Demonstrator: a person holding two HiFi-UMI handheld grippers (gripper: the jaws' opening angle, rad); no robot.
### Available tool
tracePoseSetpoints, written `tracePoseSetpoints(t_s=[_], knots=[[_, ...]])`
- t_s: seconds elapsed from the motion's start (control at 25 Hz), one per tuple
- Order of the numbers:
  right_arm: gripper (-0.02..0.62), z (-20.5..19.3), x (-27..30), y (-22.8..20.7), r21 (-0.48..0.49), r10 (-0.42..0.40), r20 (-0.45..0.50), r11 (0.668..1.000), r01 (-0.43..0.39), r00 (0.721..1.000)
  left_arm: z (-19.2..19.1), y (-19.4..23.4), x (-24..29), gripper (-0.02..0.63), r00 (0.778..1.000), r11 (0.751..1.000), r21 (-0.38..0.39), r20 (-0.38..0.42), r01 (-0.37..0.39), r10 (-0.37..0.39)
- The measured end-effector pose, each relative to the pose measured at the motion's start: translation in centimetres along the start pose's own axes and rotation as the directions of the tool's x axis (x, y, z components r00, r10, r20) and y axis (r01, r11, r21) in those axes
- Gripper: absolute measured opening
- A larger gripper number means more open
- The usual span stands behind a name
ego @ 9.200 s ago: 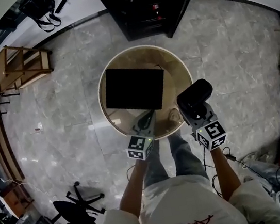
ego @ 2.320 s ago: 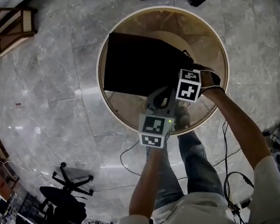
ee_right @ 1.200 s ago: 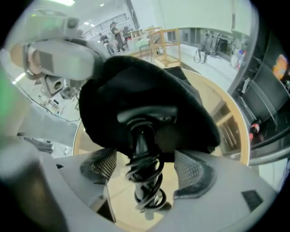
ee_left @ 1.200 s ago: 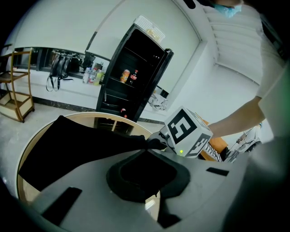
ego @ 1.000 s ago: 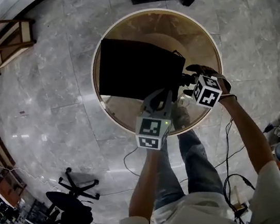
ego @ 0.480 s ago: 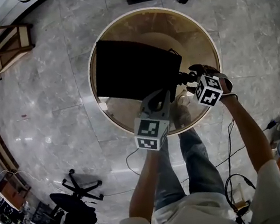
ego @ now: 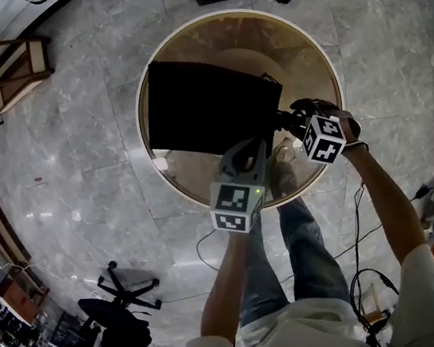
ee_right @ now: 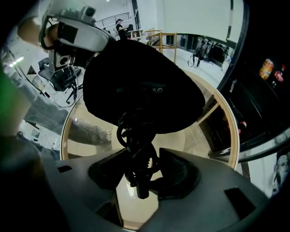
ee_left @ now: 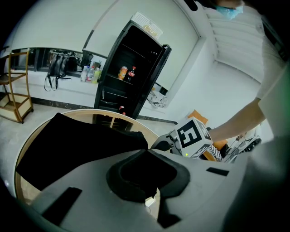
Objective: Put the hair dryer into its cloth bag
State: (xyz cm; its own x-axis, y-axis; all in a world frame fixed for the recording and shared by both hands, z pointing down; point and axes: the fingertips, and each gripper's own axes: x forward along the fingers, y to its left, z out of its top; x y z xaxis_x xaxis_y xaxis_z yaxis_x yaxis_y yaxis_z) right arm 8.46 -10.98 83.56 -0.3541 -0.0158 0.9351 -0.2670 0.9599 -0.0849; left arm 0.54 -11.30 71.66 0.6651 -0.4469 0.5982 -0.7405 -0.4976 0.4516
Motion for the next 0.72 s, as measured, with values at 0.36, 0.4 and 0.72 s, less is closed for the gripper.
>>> tracePoseSetpoints(t_s=[0.36, 0.4, 0.72], knots=[[0.230, 2.5, -1.7, 0.7, 0.045, 0.005, 0.051, 0.999, -0.008, 0.999, 0.4, -0.6, 0.0, 0.032, 1.000, 1.000, 0.003, -0.003, 0.017, -0.017], [0.230, 2.8, -1.7, 0.7, 0.049, 0.005, 0.053, 0.999, -0.008, 0.999, 0.6, -0.7, 0.0, 0.032, 1.000, 1.000, 0.006, 0.002, 0.020, -0.020], [0.229, 5.4, -1.6, 0.7, 0.054, -0.001, 0.088, 0.999, -0.004, 0.996, 0.5, -1.1, 0.2, 0.032, 0.999, 0.999, 0.006, 0.002, 0.043, -0.043]])
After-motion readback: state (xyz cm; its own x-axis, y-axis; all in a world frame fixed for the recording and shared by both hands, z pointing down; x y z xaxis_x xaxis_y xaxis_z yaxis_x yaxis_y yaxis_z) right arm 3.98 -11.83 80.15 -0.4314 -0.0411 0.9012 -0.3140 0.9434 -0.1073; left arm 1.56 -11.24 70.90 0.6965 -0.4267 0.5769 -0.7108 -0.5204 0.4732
